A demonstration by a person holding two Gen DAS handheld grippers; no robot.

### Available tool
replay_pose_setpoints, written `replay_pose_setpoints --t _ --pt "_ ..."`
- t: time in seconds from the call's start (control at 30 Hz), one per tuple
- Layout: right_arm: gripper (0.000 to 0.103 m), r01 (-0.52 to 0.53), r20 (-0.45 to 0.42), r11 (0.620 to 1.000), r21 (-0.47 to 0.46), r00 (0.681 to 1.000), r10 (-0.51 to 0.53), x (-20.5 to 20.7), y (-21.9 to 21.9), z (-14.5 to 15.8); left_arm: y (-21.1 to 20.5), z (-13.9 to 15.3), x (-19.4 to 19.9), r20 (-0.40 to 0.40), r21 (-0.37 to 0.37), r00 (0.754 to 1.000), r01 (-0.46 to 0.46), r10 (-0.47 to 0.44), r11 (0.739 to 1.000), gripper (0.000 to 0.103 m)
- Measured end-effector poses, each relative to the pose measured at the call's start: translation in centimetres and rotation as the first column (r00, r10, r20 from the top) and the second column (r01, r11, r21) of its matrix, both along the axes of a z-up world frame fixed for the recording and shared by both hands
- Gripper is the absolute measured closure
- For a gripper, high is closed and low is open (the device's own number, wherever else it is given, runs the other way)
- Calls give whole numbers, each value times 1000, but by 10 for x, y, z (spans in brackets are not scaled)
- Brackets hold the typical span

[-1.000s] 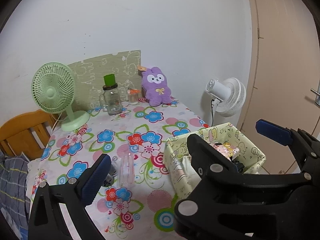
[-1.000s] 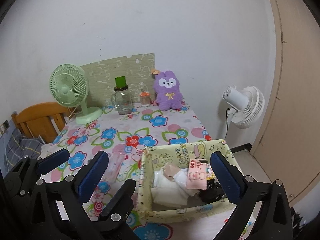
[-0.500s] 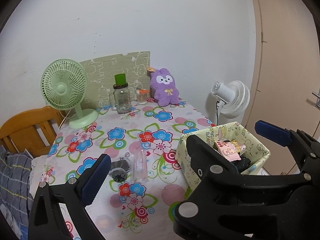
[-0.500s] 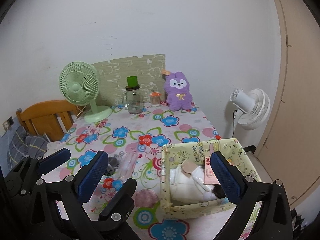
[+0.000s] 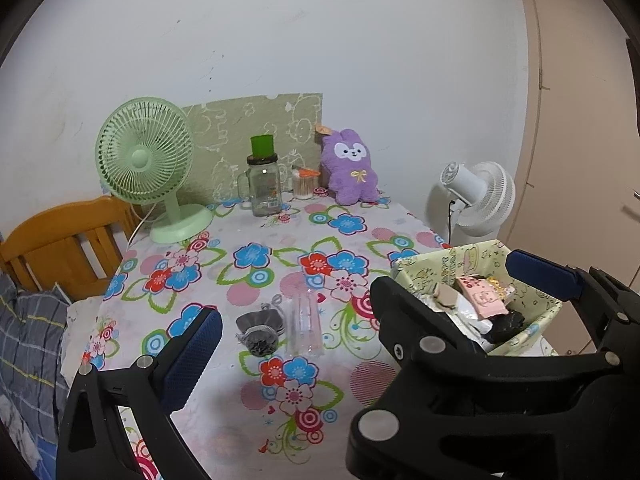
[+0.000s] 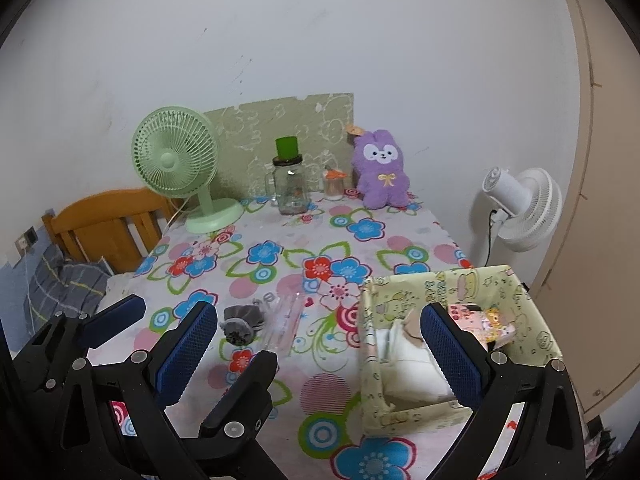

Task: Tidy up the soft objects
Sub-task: 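Withdraw both grippers from the gift box and move over the bed, then grasp the grey drawstring pouch with the left gripper while the right grasps the clear straw bag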

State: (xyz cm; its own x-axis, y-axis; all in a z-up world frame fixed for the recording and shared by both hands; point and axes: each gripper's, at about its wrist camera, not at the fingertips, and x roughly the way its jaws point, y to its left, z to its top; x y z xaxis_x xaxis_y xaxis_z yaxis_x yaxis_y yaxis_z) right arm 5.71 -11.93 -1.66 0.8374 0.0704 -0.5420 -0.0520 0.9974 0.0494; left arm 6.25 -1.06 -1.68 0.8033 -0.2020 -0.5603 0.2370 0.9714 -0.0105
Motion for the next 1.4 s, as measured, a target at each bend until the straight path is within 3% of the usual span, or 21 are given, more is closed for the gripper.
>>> replay_pose_setpoints --t 0.63,1.13,1.4 --pt "1 -73 -39 997 -17 997 72 33 36 -30 34 -30 27 -53 3 996 -72 72 997 0" --pt "16 -90 -109 996 -17 990 88 67 54 -57 51 -57 57 -106 31 983 -144 147 989 5" --pt "29 -88 -148 996 -11 985 86 86 58 -71 56 -70 76 -141 40 974 -175 179 984 8"
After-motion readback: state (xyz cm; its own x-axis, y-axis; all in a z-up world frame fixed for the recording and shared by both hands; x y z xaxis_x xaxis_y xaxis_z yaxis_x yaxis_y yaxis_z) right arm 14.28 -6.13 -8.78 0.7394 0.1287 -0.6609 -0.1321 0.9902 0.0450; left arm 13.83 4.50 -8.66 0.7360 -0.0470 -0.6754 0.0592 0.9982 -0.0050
